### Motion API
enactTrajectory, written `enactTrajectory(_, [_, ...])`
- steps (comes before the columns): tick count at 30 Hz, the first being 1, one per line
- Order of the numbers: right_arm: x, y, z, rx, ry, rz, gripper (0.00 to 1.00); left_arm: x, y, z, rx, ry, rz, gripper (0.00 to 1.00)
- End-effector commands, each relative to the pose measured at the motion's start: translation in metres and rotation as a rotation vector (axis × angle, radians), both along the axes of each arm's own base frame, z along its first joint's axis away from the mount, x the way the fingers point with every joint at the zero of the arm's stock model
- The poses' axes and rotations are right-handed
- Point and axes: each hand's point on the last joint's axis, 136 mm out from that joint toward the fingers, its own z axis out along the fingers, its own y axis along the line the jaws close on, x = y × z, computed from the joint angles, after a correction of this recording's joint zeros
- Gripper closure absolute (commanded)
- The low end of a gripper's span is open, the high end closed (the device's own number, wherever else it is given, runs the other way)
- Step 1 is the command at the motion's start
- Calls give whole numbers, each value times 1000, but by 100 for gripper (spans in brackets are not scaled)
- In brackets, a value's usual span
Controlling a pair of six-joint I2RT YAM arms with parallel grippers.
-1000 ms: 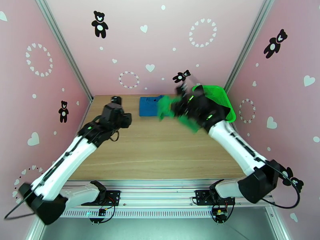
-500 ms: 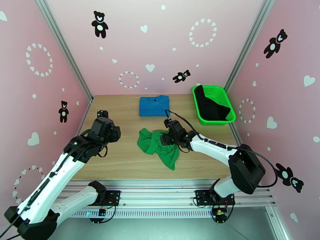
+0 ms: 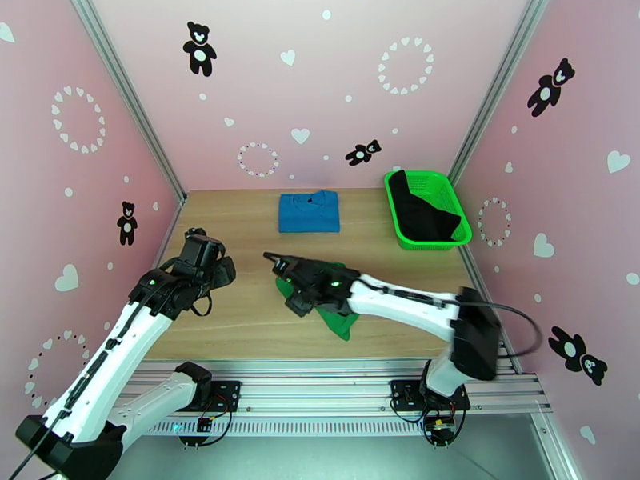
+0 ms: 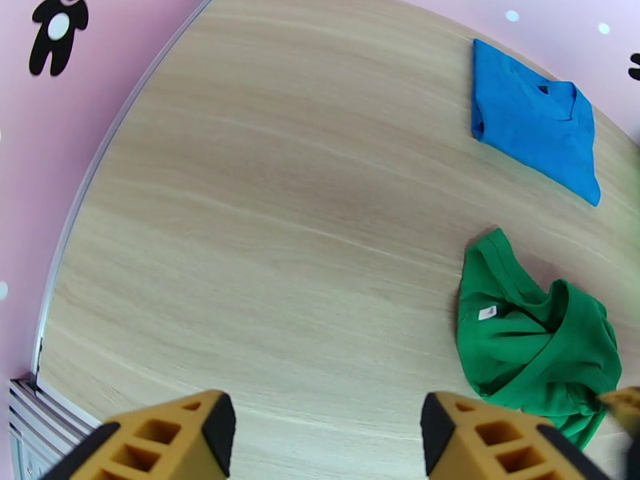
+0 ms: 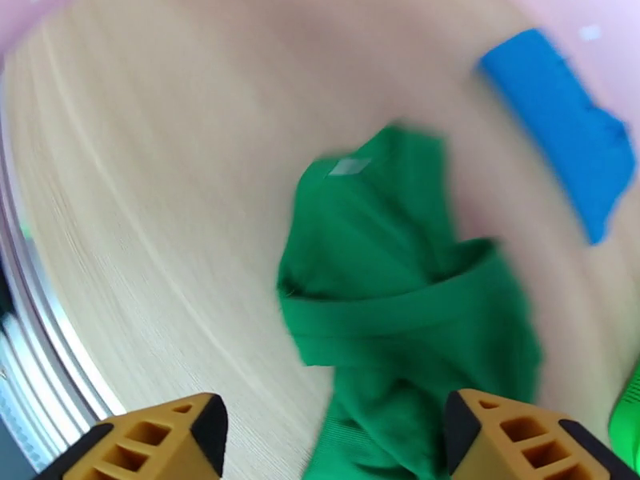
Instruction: Fold and stack the mixed laundry pile
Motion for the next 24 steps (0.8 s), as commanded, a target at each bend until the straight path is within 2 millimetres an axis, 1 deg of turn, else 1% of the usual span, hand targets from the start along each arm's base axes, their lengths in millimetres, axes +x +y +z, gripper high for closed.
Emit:
enactTrajectory(1, [1, 8, -35, -58, 53, 12, 28, -2, -2, -4, -34, 32, -11, 33])
enactTrajectory(4, [8, 19, -57, -99, 66, 14, 31, -1, 0, -4, -33, 36, -9, 33])
enactTrajectory(7, [15, 24, -70, -137, 66, 7, 33, 0, 0, -6, -34, 36, -12, 33])
enactTrajectory(9, [18, 26, -73, -148, 68, 7, 34, 0, -1, -7, -32, 37, -15, 33])
enactTrajectory(11, [19, 26, -72, -151, 59, 5, 35, 0, -1, -10, -29, 44, -18, 33])
enactTrajectory(15, [22, 19, -73, -188, 53, -5, 37, 3, -4, -14, -36, 54, -27, 33])
enactTrajectory(21, [20, 16, -78, -184, 114, -4, 51, 9, -10, -20, -45, 72, -41, 34])
enactTrajectory(23, [19, 16, -82, -182, 155, 3, 60, 12, -11, -21, -45, 76, -45, 33])
enactTrajectory(24, [19, 16, -84, -174, 187, 4, 67, 14, -12, -20, -44, 75, -45, 33])
